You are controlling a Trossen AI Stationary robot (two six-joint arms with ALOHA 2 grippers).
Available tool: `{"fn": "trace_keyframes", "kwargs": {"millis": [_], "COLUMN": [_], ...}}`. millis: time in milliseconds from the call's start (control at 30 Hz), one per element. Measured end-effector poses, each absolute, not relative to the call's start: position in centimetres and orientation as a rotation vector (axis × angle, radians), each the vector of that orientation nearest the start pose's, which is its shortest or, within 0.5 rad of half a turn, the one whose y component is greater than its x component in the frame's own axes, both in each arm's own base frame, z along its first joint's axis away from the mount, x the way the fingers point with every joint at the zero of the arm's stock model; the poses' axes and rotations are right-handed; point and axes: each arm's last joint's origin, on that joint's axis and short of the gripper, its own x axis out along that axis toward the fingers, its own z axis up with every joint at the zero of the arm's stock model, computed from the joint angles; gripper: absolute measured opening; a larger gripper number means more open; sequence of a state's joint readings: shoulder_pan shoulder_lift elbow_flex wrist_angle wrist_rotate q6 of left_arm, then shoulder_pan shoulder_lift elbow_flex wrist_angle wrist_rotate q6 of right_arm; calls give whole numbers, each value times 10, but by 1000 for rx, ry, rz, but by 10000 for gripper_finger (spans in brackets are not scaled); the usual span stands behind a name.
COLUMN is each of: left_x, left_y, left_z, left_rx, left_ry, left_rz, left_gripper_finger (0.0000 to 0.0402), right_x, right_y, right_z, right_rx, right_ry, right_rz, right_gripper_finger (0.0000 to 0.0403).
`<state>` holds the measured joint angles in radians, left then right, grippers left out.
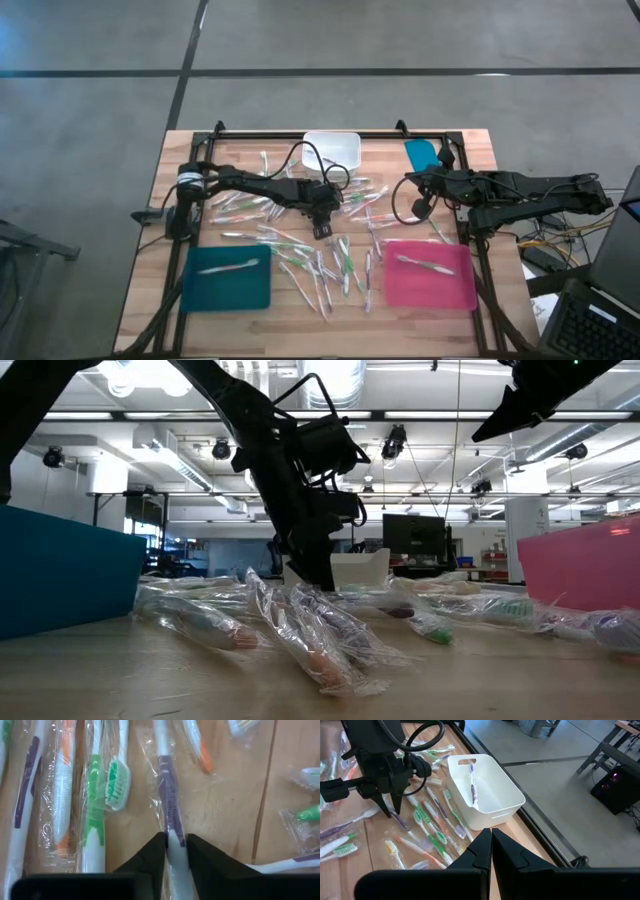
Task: Pick & Place Toothbrushes
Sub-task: Put the violet toothbrush into the white bin
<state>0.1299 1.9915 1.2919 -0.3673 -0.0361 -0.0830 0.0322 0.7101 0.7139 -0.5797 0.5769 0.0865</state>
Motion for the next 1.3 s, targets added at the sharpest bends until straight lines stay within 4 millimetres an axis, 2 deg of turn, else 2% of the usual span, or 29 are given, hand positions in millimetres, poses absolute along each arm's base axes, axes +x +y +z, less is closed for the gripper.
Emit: {"fn": "trace_keyframes", "kwargs": {"millis": [167,333,567,700,800,1033,1300], "left_x": [396,387,367,368,374,388,379], "left_y": [53,53,54,55,55,59,71], "left_z": [150,160,202,229,241,255,255], "left_rx": [-123,-112,-61,-74,-68,-4,-44], "left_ry": [1064,1100,1088,911,739,363,-8], "left_rz": [197,215,342,363,355,285,322], "left_gripper_finger": [35,28,35,31,33,32,33], "right_x": [142,142,142,143,143,148,160], "right_y": [-11,-11,-11,-11,-11,-8,-6], "right_z": [286,286,285,285,285,275,261], "right_rx": [-92,-91,-77,-49,-18,37,99], "right_ry": [532,532,540,528,522,482,345], "right_rz": [-553,-553,-558,-566,-568,-522,-446], "right_gripper_finger": [8,8,8,8,8,8,20]}}
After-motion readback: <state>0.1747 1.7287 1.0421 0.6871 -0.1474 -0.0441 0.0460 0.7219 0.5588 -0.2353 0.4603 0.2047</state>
